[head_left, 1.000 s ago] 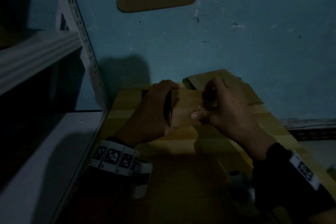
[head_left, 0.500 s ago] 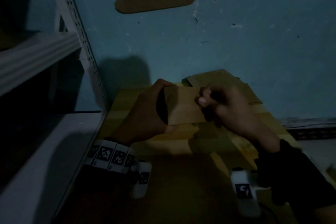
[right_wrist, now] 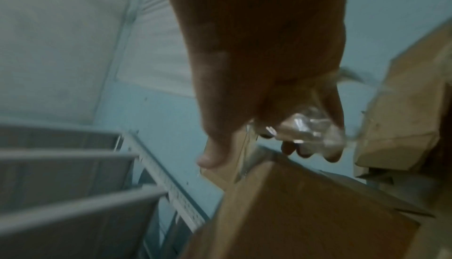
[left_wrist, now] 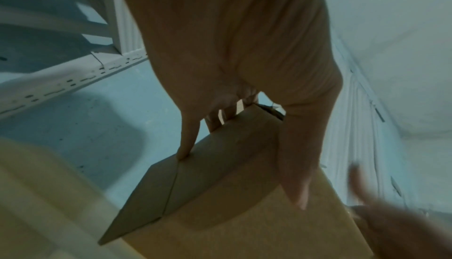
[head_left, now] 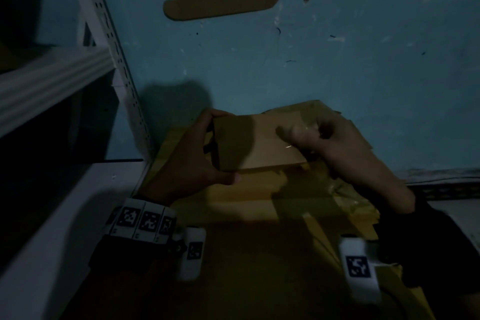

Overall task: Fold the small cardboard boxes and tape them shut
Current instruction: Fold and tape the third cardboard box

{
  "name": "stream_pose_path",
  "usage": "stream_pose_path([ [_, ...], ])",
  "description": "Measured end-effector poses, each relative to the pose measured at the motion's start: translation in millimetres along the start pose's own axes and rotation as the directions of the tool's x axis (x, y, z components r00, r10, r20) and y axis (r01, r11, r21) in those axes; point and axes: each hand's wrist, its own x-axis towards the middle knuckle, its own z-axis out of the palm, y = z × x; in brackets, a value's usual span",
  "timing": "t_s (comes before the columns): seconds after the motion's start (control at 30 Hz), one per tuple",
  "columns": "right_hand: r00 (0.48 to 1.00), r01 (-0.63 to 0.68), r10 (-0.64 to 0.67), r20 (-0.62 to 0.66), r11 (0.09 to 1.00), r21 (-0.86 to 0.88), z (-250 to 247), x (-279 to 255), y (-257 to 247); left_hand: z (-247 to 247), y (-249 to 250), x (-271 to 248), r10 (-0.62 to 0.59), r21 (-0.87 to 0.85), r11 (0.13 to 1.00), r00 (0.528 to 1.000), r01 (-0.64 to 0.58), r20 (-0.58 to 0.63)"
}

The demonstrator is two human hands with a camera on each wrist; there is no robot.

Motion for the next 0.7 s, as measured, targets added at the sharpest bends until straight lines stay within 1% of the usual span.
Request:
stream_pose_path([
  [0.03, 0.999, 0.027, -0.028, -0.033, 0.999, -0.029, 0.7, 0.0, 0.0, 0.7, 1.2, 0.3, 0.005, 0.002, 1.000, 1.000, -0.005, 0.001],
  [0.07, 0.997, 0.043, -0.044, -0.063, 0.999, -0.014, 1.5, 0.3, 1.3, 1.5, 1.8, 0.8, 0.012, 0.017, 1.000, 1.000, -0.012, 0.002],
  [0.17, 0.987, 0.132, -0.128, -0.100, 0.991, 0.032, 2.9, 0.5, 4.4, 3.7, 1.9, 1.6, 0.009, 0.035, 0.999, 1.000, -0.009, 0.001],
  [0.23, 0.970, 0.199, -0.198, -0.138, 0.980, -0.009, 4.7, 0.3, 2.5, 5.5, 2.1, 1.3, -0.006, 0.019, 1.000, 1.000, 0.006, -0.003],
  [0.33, 0.952, 0.246, -0.241, -0.191, 0.969, 0.000, 8.4, -0.5, -2.0, 5.3, 2.4, 1.7, 0.003, 0.020, 1.000, 1.000, -0.003, -0.017],
  [0.4, 0.952, 0.245, -0.220, -0.212, 0.964, 0.101, 7.5, 0.2, -0.3, 1.6, 1.6, 1.9, 0.005, 0.008, 1.000, 1.000, -0.005, -0.025],
  [0.53, 0.963, 0.183, -0.109, -0.248, 0.937, 0.296, 2.4, -3.2, -1.5, -5.6, -2.8, -0.9, -0.003, -0.083, 0.997, 1.000, 0.002, -0.020],
  [0.63, 0.969, 0.171, -0.080, -0.234, 0.900, 0.402, 1.8, -7.6, -5.5, -6.7, -6.6, 0.1, -0.010, -0.103, 0.995, 1.000, 0.009, -0.005],
  [0.7, 0.974, 0.165, -0.077, -0.213, 0.885, 0.436, 3.1, -9.2, -8.0, -7.2, -8.9, 0.7, -0.016, -0.105, 0.994, 1.000, 0.017, 0.012],
])
